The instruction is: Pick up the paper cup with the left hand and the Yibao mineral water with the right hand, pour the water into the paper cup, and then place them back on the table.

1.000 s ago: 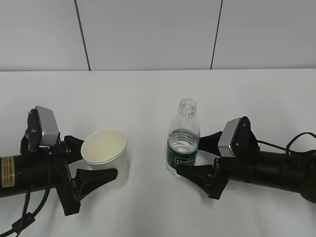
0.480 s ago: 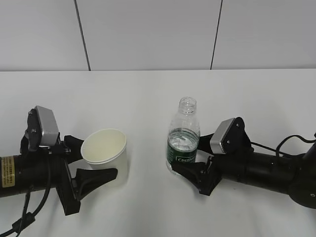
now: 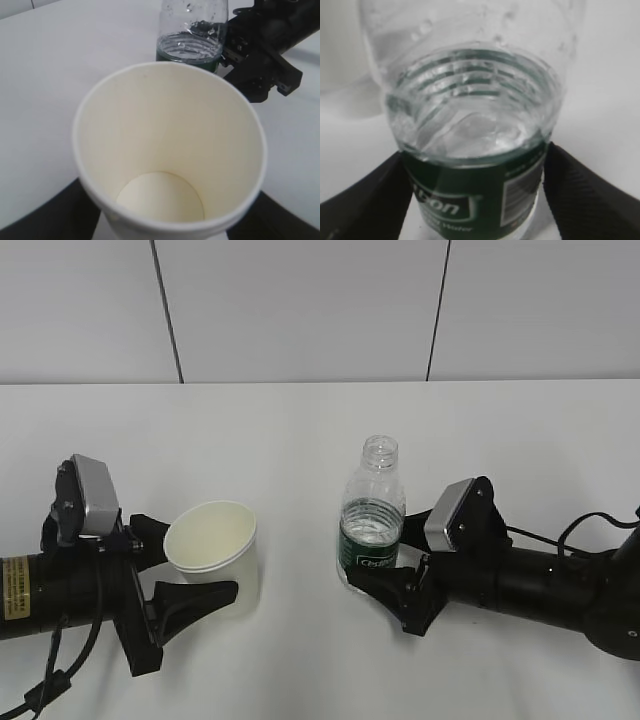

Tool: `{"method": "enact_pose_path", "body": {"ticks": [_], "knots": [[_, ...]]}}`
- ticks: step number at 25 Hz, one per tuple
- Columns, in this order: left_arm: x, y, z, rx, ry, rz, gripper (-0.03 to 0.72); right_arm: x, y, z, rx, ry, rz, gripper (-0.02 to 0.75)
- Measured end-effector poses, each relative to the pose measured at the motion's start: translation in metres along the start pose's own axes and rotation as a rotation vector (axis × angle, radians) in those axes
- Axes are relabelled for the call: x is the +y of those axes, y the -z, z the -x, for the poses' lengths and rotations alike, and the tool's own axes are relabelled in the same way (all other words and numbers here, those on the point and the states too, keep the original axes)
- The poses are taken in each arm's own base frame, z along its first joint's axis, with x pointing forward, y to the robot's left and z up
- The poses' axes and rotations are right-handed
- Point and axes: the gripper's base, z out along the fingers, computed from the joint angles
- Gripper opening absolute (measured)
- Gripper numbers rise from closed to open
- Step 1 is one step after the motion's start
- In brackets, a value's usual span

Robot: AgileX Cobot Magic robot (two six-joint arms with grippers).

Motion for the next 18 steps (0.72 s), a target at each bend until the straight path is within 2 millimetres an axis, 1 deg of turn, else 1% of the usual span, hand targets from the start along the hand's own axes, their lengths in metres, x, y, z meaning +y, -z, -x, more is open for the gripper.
{"method": "enact_pose_path", "body": {"ticks": [8, 16, 18], "knots": [[0.0, 0.0, 0.0, 0.0, 0.0, 0.0, 0.482, -0.0052, -0.0049, 0.0037, -0.018, 0.016, -0.006, 0.594], [0.0, 0.0, 0.0, 0.0, 0.0, 0.0, 0.477, -0.0055, -0.0053, 0.0039, -0.019, 0.018, -0.004, 0.592], [0.0, 0.0, 0.0, 0.0, 0.0, 0.0, 0.475, -0.0053, -0.0053, 0.0039, -0.019, 0.019, -0.003, 0.58]]}}
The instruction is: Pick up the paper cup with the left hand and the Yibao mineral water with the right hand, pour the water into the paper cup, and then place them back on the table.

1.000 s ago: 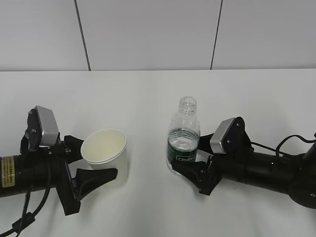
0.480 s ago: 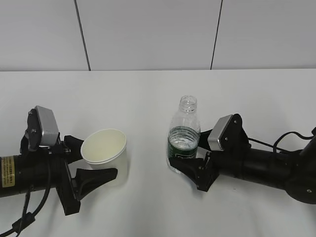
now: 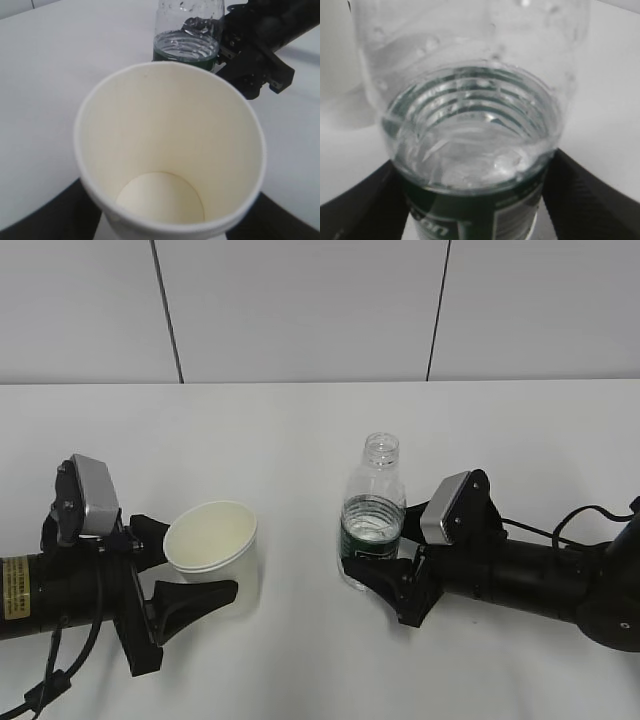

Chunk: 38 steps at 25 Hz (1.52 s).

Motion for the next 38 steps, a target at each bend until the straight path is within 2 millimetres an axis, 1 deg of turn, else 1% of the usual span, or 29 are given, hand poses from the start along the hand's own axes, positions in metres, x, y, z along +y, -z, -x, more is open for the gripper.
{"method": "enact_pose_path", "body": {"ticks": [6, 9, 16, 24, 32, 38], "knots": [[0.0, 0.0, 0.0, 0.0, 0.0, 0.0, 0.476, 0.0, 0.0, 0.0, 0.0, 0.001, 0.001, 0.484], [0.0, 0.0, 0.0, 0.0, 0.0, 0.0, 0.476, 0.0, 0.0, 0.0, 0.0, -0.001, 0.001, 0.465], [-0.001, -0.001, 0.0, 0.0, -0.002, -0.006, 0.476, 0.0, 0.0, 0.0, 0.0, -0.012, 0.001, 0.459], [-0.01, -0.009, 0.003, -0.004, -0.005, -0.027, 0.476, 0.0, 0.0, 0.0, 0.0, -0.015, -0.001, 0.379], [-0.016, -0.014, 0.005, -0.007, -0.005, -0.041, 0.476, -0.001, 0.0, 0.002, 0.004, -0.009, -0.003, 0.369], [-0.022, -0.018, 0.006, -0.006, -0.013, -0.069, 0.476, -0.002, 0.003, 0.015, -0.015, 0.023, -0.005, 0.363]]}}
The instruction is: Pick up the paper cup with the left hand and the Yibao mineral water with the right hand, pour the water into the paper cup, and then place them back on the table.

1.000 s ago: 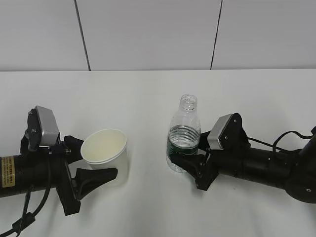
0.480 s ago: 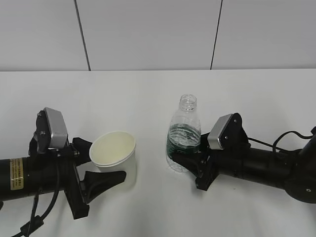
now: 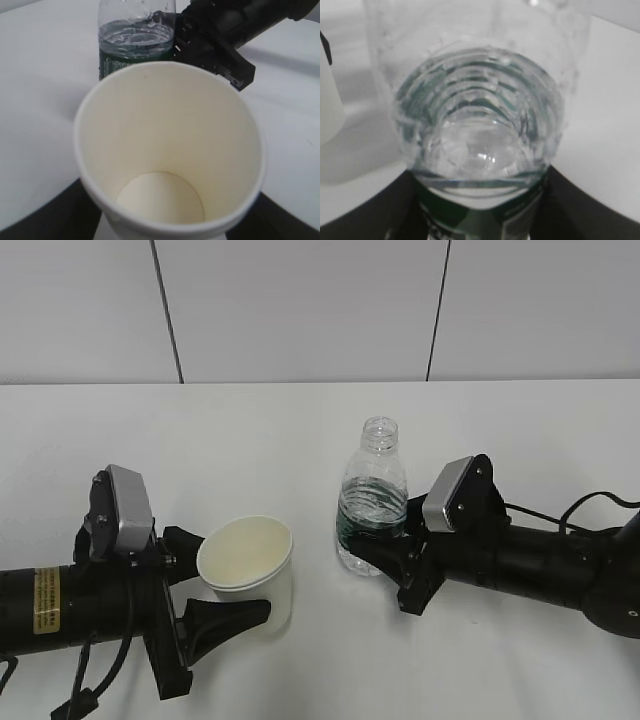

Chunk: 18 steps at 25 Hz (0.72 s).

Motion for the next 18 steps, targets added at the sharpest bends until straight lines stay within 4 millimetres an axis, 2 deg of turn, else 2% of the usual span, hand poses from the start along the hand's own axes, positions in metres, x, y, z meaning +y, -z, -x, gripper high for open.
{"method": "enact_pose_path", "body": {"ticks": [11, 18], "knots": [[0.0, 0.0, 0.0, 0.0, 0.015, -0.002, 0.476, 0.0, 0.009, 0.032, 0.007, 0.133, 0.041, 0.362], [0.0, 0.0, 0.0, 0.0, 0.015, -0.002, 0.476, -0.001, 0.014, 0.042, 0.044, 0.187, 0.04, 0.362]]}}
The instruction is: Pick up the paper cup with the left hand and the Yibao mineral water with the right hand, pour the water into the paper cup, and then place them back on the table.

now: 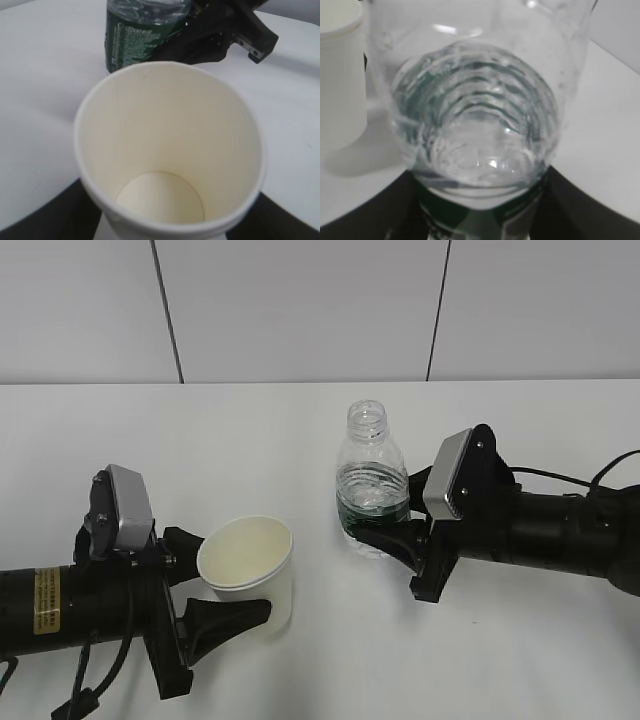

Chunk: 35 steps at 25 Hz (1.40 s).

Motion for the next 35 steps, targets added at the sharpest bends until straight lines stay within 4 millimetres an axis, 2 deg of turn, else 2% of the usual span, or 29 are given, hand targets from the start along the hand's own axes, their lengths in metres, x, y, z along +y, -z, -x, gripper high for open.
{"method": "enact_pose_path", "body": {"ticks": [11, 16, 21, 35], "knots": [[0.002, -0.001, 0.001, -0.006, 0.004, 0.013, 0.476, 0.0, 0.001, -0.004, 0.052, 0.017, 0.0, 0.361], [0.002, -0.015, 0.014, -0.041, -0.058, -0.028, 0.476, -0.001, 0.001, -0.004, 0.052, 0.007, -0.016, 0.361], [-0.006, -0.027, 0.02, -0.041, -0.094, -0.074, 0.476, -0.01, 0.001, -0.004, 0.05, -0.042, -0.111, 0.361], [-0.005, -0.035, 0.003, 0.0, -0.022, -0.045, 0.475, -0.011, 0.002, -0.005, 0.063, 0.042, -0.127, 0.361]]}}
